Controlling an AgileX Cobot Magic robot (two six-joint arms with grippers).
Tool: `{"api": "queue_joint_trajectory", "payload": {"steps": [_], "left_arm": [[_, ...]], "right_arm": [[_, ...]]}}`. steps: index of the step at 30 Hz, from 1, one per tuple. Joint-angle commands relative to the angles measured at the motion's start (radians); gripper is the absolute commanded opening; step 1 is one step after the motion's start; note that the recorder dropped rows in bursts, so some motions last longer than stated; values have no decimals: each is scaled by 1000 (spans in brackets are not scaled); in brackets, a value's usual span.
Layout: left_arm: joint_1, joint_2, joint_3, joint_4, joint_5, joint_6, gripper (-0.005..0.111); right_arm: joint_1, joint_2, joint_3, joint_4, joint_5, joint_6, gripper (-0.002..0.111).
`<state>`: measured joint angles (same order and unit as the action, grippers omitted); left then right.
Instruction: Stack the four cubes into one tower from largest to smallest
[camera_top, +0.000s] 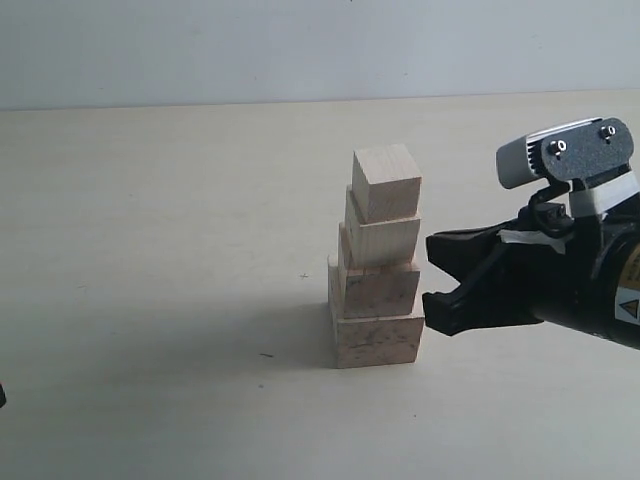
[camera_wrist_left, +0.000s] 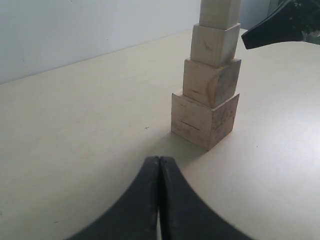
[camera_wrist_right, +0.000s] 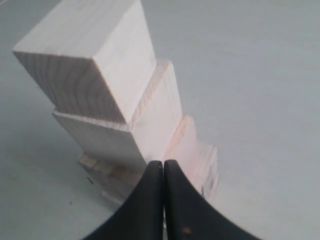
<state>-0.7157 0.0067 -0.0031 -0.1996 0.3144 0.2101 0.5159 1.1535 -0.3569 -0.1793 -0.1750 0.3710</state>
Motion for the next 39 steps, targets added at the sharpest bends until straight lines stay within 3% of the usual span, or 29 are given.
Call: {"api": "queue_joint_trajectory", "payload": {"steps": [1,25,31,39], "left_arm": [[1,-7,3,1,-1,0,0],[1,-7,3,1,-1,0,0],[1,-7,3,1,-1,0,0],[1,-7,3,1,-1,0,0]], "right_arm": [[-7,-1,1,4,-52,-7,0],[-4,8,-49,-8,24,-2,0],[-4,-112,-13,-3,122,18,0],[-4,-469,71,16,207,92,0]]}}
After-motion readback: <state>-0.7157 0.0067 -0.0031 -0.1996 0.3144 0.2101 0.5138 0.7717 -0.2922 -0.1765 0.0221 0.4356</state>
